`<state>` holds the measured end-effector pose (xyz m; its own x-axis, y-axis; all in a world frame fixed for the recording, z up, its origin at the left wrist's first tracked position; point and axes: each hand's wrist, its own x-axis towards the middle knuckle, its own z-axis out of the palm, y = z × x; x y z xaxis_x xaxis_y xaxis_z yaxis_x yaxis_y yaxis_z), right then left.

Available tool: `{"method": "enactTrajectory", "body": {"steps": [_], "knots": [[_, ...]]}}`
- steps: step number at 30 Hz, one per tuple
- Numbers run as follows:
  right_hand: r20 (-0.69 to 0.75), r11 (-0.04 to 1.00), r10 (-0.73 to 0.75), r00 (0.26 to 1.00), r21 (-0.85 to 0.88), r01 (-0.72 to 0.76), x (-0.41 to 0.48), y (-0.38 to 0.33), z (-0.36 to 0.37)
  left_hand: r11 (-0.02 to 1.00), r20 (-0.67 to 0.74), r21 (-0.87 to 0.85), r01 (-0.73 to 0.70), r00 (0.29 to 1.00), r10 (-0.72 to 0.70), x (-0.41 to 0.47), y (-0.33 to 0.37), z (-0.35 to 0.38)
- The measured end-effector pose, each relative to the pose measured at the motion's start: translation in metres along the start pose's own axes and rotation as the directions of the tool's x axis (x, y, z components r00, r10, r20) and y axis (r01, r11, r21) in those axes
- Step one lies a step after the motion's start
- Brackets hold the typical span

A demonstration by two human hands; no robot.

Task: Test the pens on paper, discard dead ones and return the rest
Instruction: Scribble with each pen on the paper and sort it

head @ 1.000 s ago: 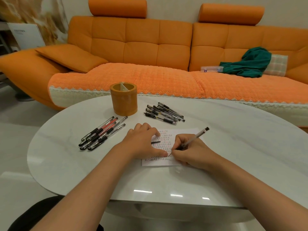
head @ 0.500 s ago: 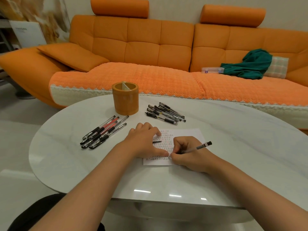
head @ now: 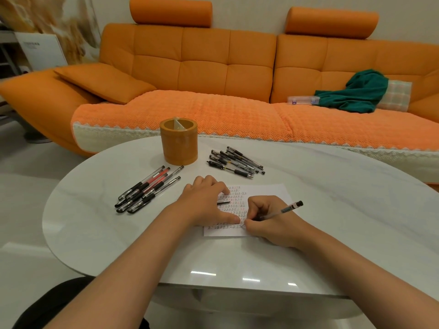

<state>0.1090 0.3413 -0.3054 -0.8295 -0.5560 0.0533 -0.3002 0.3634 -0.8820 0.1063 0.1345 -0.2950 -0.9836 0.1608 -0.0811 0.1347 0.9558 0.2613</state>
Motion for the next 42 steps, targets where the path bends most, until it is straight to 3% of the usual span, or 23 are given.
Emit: {"method": "enactTrajectory", "body": {"steps": [23,31,35,40,42], "knots": [[0.039,1.000,-0.001,0.999,0.021,0.000,-0.001,-0.003,0.001,1.000,0.005,0.006,0.006,1.000,-0.006,-0.001,0.001,0.000],[-0.141,0.940,0.163,0.977,0.322,-0.110,0.002,-0.004,-0.007,1.000,0.017,-0.001,0.018,1.000,-0.018,-0.002,0.002,-0.002],[-0.166,0.909,0.162,0.973,0.410,-0.082,0.002,-0.004,-0.011,1.000,0.025,-0.014,0.005,1.000,-0.005,-0.004,0.001,-0.004],[-0.196,0.961,0.128,0.972,0.265,-0.073,0.006,-0.005,-0.022,0.988,-0.036,-0.151,-0.036,0.999,0.031,-0.005,-0.006,-0.014],[-0.163,0.957,0.110,0.980,0.285,-0.060,0.008,-0.005,-0.026,0.993,-0.058,-0.106,-0.047,0.997,0.041,-0.006,-0.007,-0.018]]}}
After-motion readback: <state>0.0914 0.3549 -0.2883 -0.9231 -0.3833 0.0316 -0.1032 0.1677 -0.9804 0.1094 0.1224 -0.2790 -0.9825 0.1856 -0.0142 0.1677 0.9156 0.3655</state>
